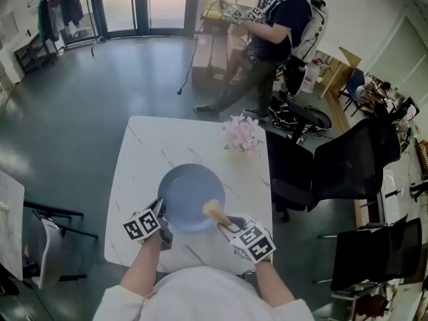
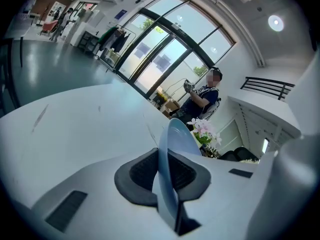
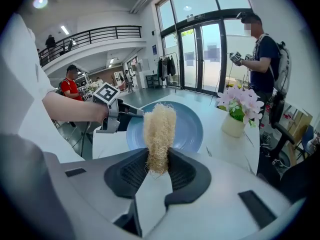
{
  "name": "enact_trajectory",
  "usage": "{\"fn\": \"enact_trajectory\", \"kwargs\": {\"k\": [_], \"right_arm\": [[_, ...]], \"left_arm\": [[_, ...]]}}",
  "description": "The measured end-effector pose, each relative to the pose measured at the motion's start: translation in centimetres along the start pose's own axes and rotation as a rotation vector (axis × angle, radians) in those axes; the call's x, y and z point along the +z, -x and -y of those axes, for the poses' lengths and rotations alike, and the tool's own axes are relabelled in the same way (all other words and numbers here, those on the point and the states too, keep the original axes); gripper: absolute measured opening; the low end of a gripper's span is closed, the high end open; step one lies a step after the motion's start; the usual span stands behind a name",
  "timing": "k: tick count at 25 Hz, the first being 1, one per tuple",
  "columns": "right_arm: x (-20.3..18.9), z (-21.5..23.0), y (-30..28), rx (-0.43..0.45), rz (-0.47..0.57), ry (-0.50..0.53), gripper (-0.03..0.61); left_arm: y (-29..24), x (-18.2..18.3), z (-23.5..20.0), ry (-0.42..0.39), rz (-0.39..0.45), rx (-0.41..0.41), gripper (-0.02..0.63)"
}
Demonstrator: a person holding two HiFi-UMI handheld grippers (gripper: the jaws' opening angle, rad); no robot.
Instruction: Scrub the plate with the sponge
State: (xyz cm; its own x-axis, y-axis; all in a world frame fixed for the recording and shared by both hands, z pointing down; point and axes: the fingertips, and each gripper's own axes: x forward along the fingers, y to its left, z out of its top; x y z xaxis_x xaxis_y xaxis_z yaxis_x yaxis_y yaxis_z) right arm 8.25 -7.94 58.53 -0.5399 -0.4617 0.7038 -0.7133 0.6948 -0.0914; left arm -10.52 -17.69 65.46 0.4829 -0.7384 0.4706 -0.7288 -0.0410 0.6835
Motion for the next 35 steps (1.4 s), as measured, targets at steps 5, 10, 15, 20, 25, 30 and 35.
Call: {"fn": "enact_trajectory", "kwargs": {"k": [5,10,15,20,25,30,35], "right_arm": [[-0.6,0.2,0.2,-0.005,-0.007,-0.015,0.118],[-1.1,0.7,0.4,-0.014,-0.014,-0.025,0.118],[-1.1,0.7,0.4,-0.009,-0.015,-0.029,0.118],[-1.1,0.5,0.2,-0.001,-0.016,-0.030,0.118],[-1.4,0.5,0.1,0.001,-0.021,-0.040,0.118],[-1.9,0.4,-0.2,0.007,-0.018,-0.046,0.118],[-1.8,0.2,-0.1,0.013,-0.021,-0.050,0.118]], "left_arm": [[-1.0,-0.9,-1.1,0.021,-0.024,0.030,0.046],[-1.5,-1.5,-2.1,0.042,-0.034,0.056,0.046],[-1.7,-1.8,-2.7,0.063,-0.048,0.073,0.046],[-2.1,-2.2,-3.7,0.104,-0.051,0.100,0.045],[-2.6,-2.9,-4.5,0.120,-0.072,0.122,0.044],[-3.3,-3.6,-5.4,0.091,-0.113,0.154,0.044],[-3.4,-3.9,-5.7,0.092,-0.153,0.166,0.044]]}}
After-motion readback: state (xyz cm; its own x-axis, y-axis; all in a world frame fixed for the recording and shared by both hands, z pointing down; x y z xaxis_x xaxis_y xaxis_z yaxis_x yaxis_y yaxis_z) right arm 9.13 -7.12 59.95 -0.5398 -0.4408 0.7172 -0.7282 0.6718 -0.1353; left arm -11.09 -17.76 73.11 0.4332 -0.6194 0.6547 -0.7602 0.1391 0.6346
